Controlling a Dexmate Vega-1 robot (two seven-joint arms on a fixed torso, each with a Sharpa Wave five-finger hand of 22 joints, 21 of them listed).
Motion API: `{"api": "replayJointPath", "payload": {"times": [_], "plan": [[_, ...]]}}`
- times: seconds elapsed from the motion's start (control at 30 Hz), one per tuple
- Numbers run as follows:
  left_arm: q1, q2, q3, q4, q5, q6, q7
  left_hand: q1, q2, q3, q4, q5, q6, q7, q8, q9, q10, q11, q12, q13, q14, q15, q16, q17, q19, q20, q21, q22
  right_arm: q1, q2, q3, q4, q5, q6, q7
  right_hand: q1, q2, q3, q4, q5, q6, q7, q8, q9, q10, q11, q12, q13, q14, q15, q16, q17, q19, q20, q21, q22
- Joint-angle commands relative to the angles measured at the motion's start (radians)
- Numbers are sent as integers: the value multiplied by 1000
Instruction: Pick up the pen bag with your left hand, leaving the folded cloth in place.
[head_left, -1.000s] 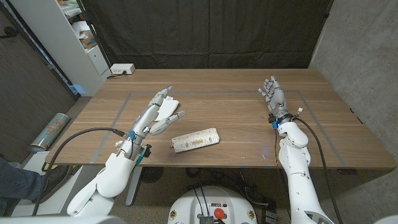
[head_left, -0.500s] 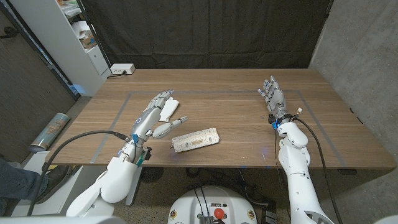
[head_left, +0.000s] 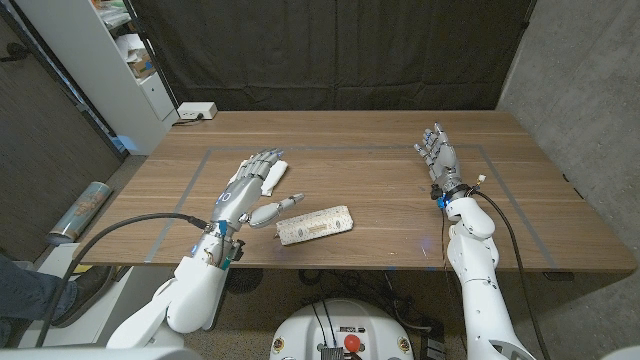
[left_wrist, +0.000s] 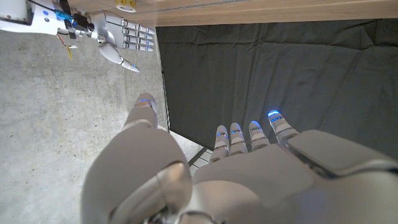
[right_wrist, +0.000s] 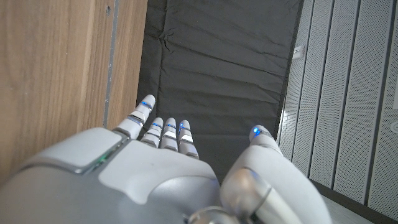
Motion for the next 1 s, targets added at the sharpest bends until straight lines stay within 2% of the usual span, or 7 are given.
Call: {"api": "replayJointPath", "payload": {"times": [0.03, 0.53, 0.7, 1.0], "plan": [[16, 28, 30, -28, 82, 164, 42, 14, -3, -4, 4, 9, 23, 5, 7, 6, 25, 5, 12, 6, 26, 5, 9, 2, 25, 2, 3, 4, -3, 4, -2, 6, -3, 3, -2, 3, 7, -3, 1, 4, 6, 2, -2, 5, 10, 3, -2, 3, 9, 3, 6, 2, 7, 1, -2, 3], [11, 69, 89, -65, 149, 313, 8, 15, -8, -14, 10, 11, 23, 8, -2, 7, 37, 11, 15, 8, 50, 13, 11, 2, 51, 9, 2, 6, 5, 7, 1, 14, -5, 6, -4, 3, 8, -5, 0, 5, 5, 5, -2, 5, 10, 3, -4, 3, 12, 6, 6, 1, 9, 2, -8, 4], [-5, 109, 98, -65, 117, 313, -35, 11, -11, -20, 13, 11, 16, 8, -8, 7, 33, 17, 13, 8, 53, 18, 10, 3, 54, 10, 0, 6, 7, 7, 3, 18, -4, 6, -3, 4, 8, -5, -1, 6, 5, 4, -2, 5, 10, 4, -4, 3, 12, 6, 6, 1, 9, 3, -10, 4], [-61, 157, 149, -41, 84, 338, -113, 7, -16, -26, 16, 11, 12, 7, -11, 7, 29, 20, 11, 9, 54, 18, 9, 4, 57, 11, -2, 7, 17, 7, 4, 32, -3, 9, 1, 4, 8, -7, -1, 6, 4, 4, -3, 5, 9, 2, -5, 4, 12, 6, 6, 1, 10, 3, -13, 4]]}}
